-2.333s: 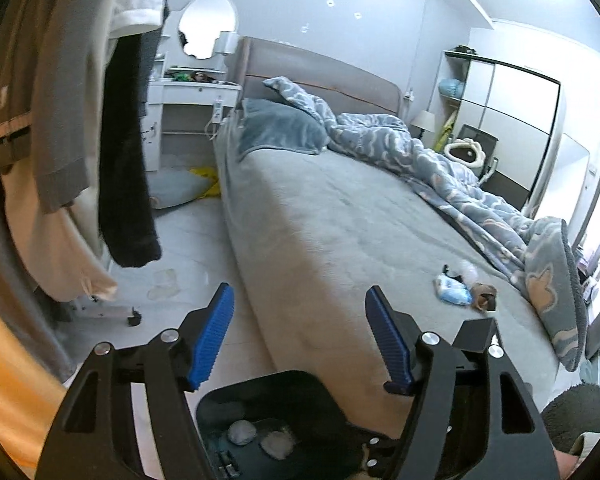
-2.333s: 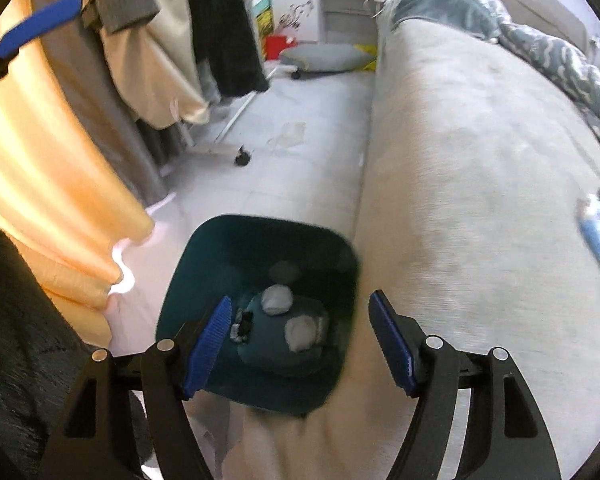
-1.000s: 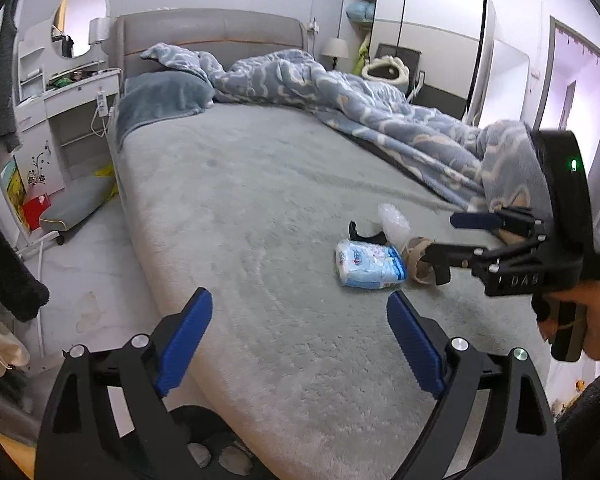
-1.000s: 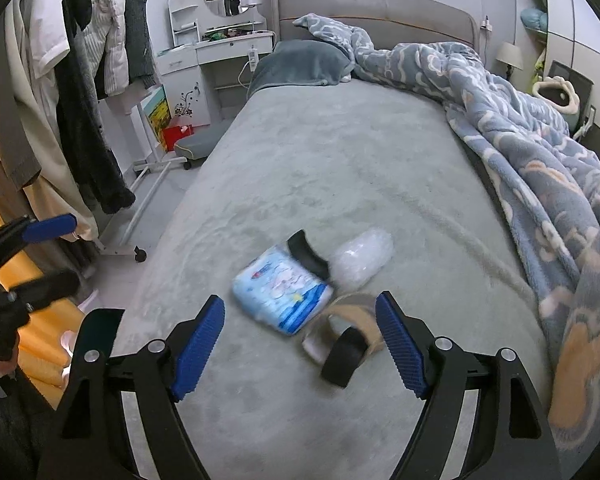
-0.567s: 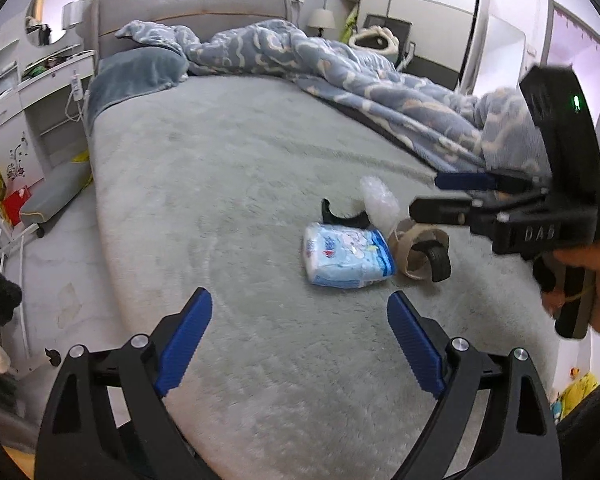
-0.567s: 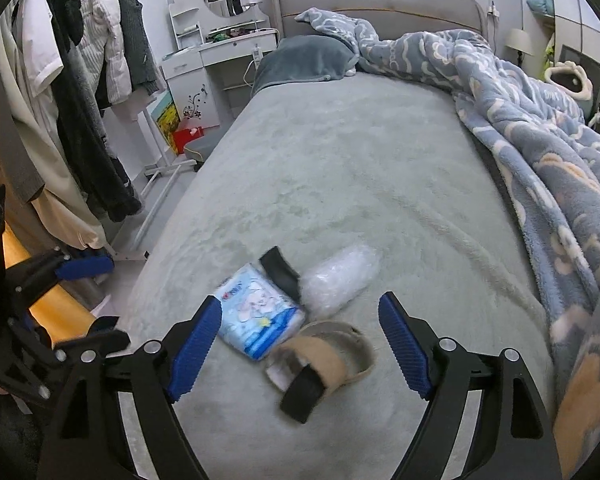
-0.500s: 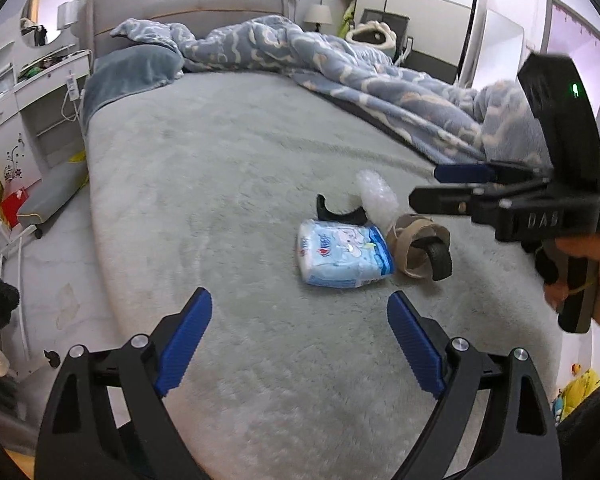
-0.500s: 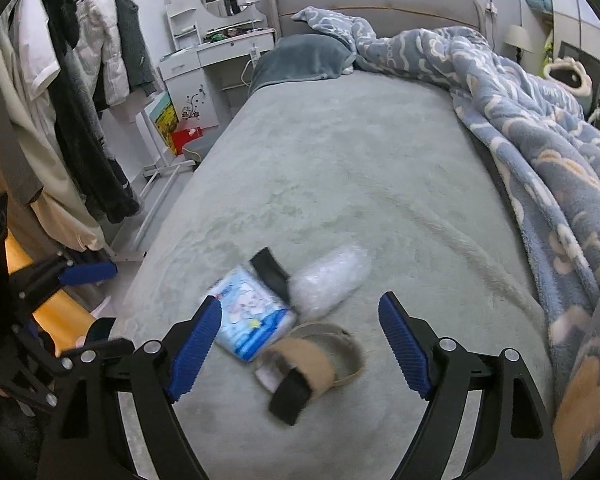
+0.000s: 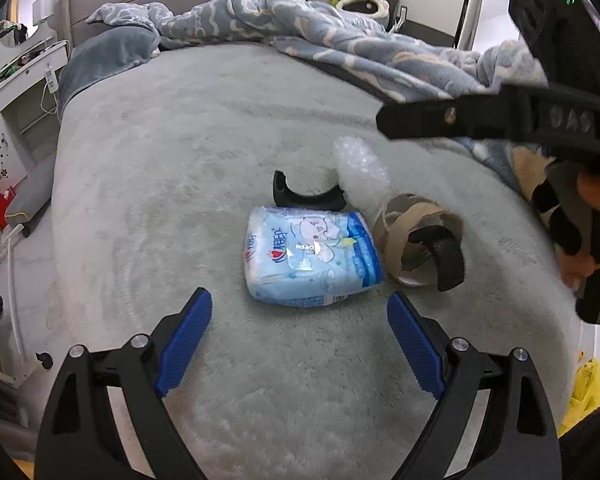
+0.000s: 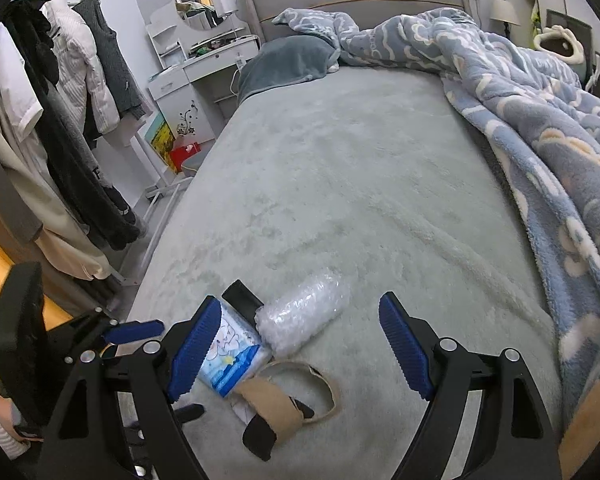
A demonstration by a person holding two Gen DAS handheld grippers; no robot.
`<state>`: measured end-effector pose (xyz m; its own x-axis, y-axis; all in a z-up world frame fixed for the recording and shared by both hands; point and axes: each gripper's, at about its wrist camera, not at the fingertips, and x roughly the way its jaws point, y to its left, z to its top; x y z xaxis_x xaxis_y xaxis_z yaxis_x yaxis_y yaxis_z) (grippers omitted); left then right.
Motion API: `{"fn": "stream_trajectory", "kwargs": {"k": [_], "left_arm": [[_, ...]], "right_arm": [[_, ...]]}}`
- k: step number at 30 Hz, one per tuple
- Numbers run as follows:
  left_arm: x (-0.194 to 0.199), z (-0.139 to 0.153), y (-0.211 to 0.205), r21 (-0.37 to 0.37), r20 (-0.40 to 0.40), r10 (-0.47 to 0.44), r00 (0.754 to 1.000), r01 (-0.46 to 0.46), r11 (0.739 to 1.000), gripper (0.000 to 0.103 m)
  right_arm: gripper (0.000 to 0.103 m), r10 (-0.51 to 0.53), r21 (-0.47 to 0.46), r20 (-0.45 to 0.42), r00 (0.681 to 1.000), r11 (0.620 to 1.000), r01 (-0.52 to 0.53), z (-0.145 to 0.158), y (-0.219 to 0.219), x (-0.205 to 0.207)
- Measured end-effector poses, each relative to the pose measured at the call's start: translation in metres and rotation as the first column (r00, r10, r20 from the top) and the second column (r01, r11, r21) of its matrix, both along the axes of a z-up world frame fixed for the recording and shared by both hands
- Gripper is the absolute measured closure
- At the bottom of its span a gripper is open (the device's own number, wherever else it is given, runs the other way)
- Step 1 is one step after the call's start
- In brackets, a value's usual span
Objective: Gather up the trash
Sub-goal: 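Move both tools over the bed toward the blue diaper packet and clear bubble wrap, then grasp the blue diaper packet with the left tool while the right tool grasps the bubble wrap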
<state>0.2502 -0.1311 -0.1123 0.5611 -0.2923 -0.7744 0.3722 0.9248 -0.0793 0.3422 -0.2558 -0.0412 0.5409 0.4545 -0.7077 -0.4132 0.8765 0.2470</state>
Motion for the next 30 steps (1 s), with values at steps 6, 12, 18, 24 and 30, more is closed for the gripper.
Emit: {"fn": "stream_trajectory", "kwargs": {"k": [6, 12, 18, 24, 30], "left_arm": [[0.007, -0.004, -0.009, -0.003, 0.006, -0.024, 1.000, 0.024, 1.000, 0.012], [0.016, -0.009, -0.012, -0.001, 0.010, -0.021, 1.000, 0.021, 1.000, 0.012], [0.025, -0.010, -0.015, -0.006, -0.004, -0.036, 0.999, 0.036, 0.999, 0.028], [0.025, -0.007, -0.011, -0.032, -0.009, -0.045, 0.999, 0.044, 0.999, 0.031], [0.021, 0.003, -0.001, -0.069, 0.001, -0.039, 0.999, 0.038, 0.997, 0.031]], "right_arm": [[0.021, -0.011, 0.012, -0.022, 1.000, 1.000, 0.011, -0.005, -0.005, 0.008], [0.021, -0.014, 0.009, -0.046, 0.999, 1.000, 0.014, -0.011, 0.000, 0.013], [0.021, -0.015, 0.017, -0.084, 0.996, 1.000, 0.017, -0.018, 0.006, 0.019], [0.026, -0.049, 0.062, -0.145, 0.988, 0.996, 0.058, -0.028, 0.003, 0.027], [0.035, -0.078, 0.088, -0.180, 0.980, 0.991, 0.096, -0.033, 0.003, 0.031]]}}
